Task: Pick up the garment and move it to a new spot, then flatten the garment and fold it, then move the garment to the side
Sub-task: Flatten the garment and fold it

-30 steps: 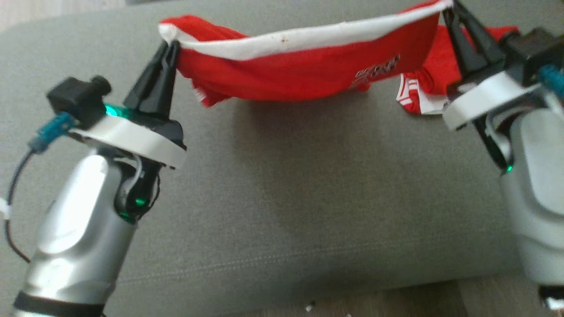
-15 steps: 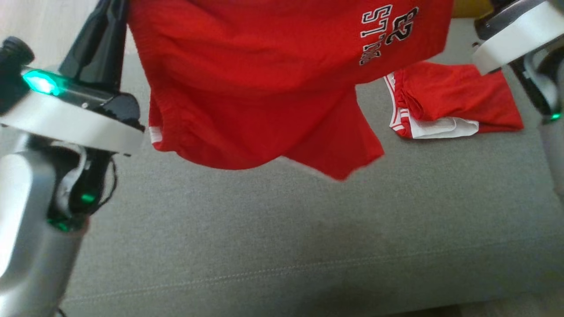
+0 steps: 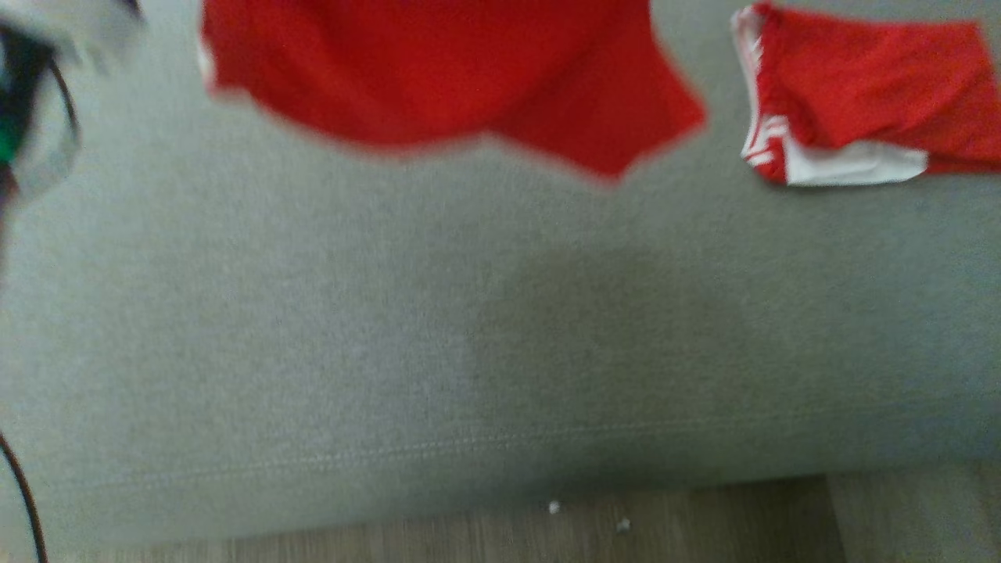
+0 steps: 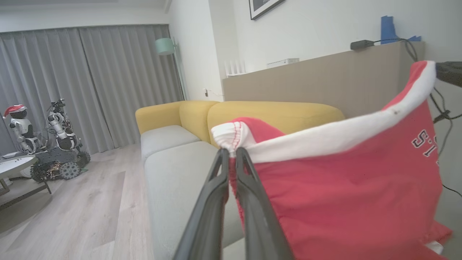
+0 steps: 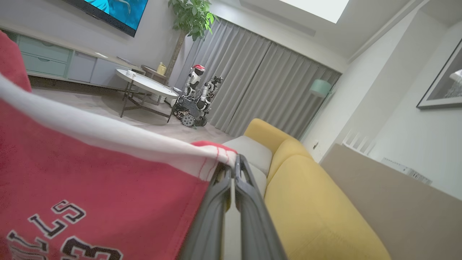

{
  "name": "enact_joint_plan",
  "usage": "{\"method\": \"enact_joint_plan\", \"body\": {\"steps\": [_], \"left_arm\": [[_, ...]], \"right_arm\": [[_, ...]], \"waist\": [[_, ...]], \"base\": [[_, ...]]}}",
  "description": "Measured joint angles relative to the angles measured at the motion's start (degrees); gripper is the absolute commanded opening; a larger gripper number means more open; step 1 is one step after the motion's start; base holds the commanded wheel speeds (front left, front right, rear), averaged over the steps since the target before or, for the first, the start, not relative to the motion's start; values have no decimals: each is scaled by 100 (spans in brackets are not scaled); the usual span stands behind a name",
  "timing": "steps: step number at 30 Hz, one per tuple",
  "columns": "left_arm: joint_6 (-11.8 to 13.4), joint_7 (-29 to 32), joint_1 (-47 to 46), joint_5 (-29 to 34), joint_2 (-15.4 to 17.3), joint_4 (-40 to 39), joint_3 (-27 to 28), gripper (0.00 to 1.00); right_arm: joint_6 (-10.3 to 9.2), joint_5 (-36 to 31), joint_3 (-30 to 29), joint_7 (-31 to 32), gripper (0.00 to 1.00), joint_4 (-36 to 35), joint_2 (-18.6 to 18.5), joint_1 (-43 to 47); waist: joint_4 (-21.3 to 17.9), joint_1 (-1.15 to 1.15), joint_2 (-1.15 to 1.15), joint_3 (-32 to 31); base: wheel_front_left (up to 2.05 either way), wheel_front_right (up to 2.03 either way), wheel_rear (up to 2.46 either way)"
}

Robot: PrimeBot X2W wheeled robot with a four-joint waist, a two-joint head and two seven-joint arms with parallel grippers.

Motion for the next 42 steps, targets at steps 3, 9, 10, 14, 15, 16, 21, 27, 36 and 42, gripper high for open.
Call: {"method": "enact_joint_plan", "body": {"steps": [3, 9, 10, 14, 15, 16, 21, 27, 36, 42], "left_arm": [[-171, -198, -1224, 185, -212, 901, -47, 0], [-232, -1507, -3065, 579, -781, 2927, 60, 0], [-232, -1507, -3065, 579, -781, 2927, 60, 0], [-417, -2039, -3062, 628, -933, 3827, -35, 0], [-476, -2139, -3003, 628, -981, 4013, -82, 0], [-511, -2242, -2916, 628, -1049, 4198, -157, 0], [-677, -2650, -1993, 746, -1282, 4915, -754, 0], [-712, -2833, -1123, 817, -1294, 5167, -1372, 0], [-754, -2873, 164, 602, -1081, 5221, -2217, 0], [-754, -2874, 558, 619, -856, 5116, -2584, 0]], "right_arm": [[0, -33, 81, -223, 0, 625, 55, -1197], [0, -988, -500, -1617, 0, 2446, 1016, -2786], [0, -988, -500, -1617, 0, 2446, 1016, -2786], [0, -1318, -559, -2142, 0, 3355, 1591, -2633], [0, -1337, -537, -2227, 0, 3542, 1677, -2542], [0, -1346, -510, -2302, 0, 3728, 1734, -2415], [0, -1277, -611, -2575, 0, 4631, 1920, -1305], [0, -1139, -180, -2761, 0, 5136, 1997, -521], [0, -631, 835, -2593, 0, 5361, 1883, 519], [0, -41, 1764, -2220, 0, 5049, 1599, 1081]], "waist": [[68, 0, 0, 523], [271, 2, 0, 1639], [271, 2, 0, 1639], [403, 3, 0, 2033], [442, 3, -1, 2092], [490, 3, 0, 2129], [646, 0, 0, 1956], [708, 0, 0, 1590], [742, 0, 0, 890], [721, 0, 0, 508]], "base": [[0, 0, 0], [0, 0, 0], [0, 0, 0], [0, 0, 0], [0, 0, 0], [0, 0, 0], [0, 0, 0], [0, 0, 0], [0, 0, 0], [0, 0, 0]]}}
